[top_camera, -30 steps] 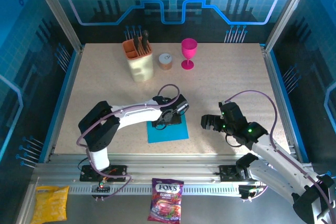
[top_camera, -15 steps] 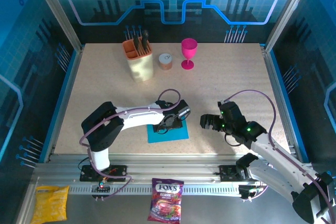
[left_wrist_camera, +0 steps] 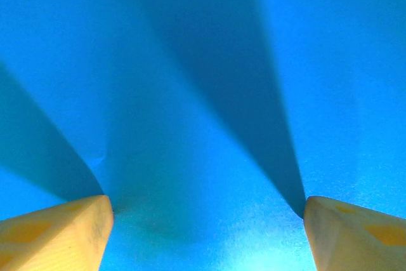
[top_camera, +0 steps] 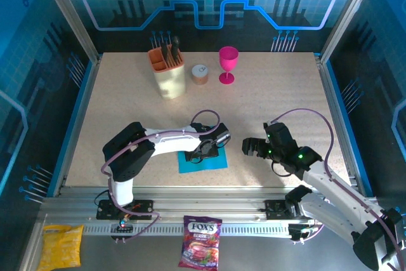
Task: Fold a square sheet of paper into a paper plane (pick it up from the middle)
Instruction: First fold the square sheet of paper in half at the center of the table.
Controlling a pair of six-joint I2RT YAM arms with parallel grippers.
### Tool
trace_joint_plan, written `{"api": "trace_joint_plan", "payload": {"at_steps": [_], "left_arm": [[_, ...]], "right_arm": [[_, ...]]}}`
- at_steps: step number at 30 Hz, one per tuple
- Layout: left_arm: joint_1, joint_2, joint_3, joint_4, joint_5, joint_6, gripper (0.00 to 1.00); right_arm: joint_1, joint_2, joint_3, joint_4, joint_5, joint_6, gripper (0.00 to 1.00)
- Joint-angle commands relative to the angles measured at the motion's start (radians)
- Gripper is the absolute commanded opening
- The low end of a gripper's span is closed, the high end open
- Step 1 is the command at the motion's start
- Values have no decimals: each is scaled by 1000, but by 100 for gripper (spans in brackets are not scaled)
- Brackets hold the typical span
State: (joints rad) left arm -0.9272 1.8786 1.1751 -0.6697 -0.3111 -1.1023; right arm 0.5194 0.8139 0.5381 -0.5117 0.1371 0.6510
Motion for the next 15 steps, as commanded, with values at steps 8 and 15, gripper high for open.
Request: {"api": "trace_joint_plan", "payload": {"at_steps": [8,15], "left_arm": [[-12,-41,-58,21,-44,18,63],[-19,-166,-70,120,-41,114,44]], "right_arm": [[-21,-15,11,-14,-12,-5,99],[-24,-14,10,-13,-16,-4,99]]}}
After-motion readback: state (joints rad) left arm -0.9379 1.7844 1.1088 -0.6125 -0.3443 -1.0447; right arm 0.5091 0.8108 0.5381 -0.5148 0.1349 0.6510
